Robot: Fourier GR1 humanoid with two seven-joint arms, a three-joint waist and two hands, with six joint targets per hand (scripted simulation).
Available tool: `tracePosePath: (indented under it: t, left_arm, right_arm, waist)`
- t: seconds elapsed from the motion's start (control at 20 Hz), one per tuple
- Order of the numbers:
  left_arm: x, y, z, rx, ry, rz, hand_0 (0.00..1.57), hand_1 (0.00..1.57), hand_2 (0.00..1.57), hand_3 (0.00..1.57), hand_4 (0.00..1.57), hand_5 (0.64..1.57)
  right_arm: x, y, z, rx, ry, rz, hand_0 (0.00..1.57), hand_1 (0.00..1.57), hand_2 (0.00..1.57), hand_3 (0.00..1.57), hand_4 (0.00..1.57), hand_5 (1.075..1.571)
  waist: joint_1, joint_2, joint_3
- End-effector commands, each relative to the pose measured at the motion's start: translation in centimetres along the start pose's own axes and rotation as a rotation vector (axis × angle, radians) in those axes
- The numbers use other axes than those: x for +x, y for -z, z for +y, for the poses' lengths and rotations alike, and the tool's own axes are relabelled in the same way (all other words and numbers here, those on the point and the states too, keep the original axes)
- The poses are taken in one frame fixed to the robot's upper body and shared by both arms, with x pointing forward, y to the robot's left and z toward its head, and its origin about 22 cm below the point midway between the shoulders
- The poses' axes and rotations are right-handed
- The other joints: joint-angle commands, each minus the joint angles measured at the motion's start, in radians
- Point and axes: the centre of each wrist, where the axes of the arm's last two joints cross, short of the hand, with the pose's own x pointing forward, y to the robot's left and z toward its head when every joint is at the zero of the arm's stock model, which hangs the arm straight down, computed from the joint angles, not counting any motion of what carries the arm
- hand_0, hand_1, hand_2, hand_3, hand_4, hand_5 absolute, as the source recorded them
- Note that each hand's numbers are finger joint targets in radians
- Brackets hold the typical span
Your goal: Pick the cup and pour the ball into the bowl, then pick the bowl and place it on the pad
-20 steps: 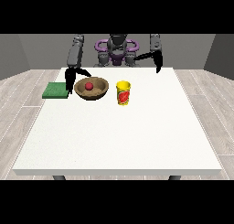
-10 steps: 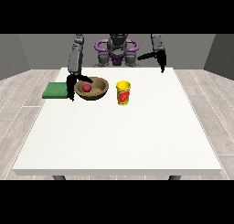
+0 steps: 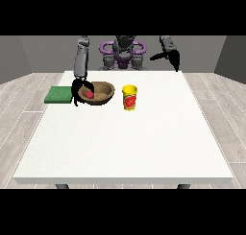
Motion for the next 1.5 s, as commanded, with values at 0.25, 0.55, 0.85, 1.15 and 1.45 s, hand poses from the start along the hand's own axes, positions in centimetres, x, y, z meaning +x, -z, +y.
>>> tracePosePath:
  t: [0.25, 0.55, 0.85, 1.15, 1.45]
  left_arm:
    - [-1.0, 0.2, -0.1, -0.037, -0.033, 0.051, 0.00, 0.00, 0.00, 0.00, 0.90, 1.466]
    - [-6.7, -4.4, 2.8, 0.078, -0.054, 0.298, 0.00, 0.00, 0.00, 0.00, 0.99, 1.419]
    - [-7.8, -6.7, 4.8, 0.116, -0.057, 0.348, 0.00, 0.00, 0.00, 0.00, 1.00, 1.407]
    - [-8.9, -9.1, 5.6, 0.149, -0.026, 0.319, 0.00, 0.00, 0.00, 0.00, 1.02, 1.431]
    - [-6.7, -6.3, 10.5, 0.180, -0.039, 0.228, 0.00, 0.00, 0.00, 0.00, 1.25, 1.503]
  right_arm:
    - [-1.2, -1.1, -0.7, -0.140, -0.416, 0.262, 1.57, 1.57, 1.57, 1.26, 0.90, 1.566]
    - [3.4, 2.8, 0.4, -0.060, -0.497, 0.405, 1.57, 1.57, 1.57, 0.97, 0.82, 1.564]
    - [8.0, 5.8, -0.8, -0.011, -0.460, 0.437, 1.57, 1.57, 1.57, 0.74, 0.81, 1.567]
    - [8.0, 4.8, 0.0, -0.026, -0.440, 0.444, 1.57, 1.57, 1.57, 0.73, 0.78, 1.571]
    - [10.0, 5.8, -7.5, -0.046, -0.450, 0.334, 1.57, 1.57, 1.57, 0.22, 0.88, 1.570]
  waist:
    - [0.045, -0.043, 0.0299]
    - [-0.102, -0.274, 0.0322]
    - [-0.164, -0.321, 0.0353]
    - [-0.191, -0.284, 0.0353]
    - [-0.166, -0.182, 0.0359]
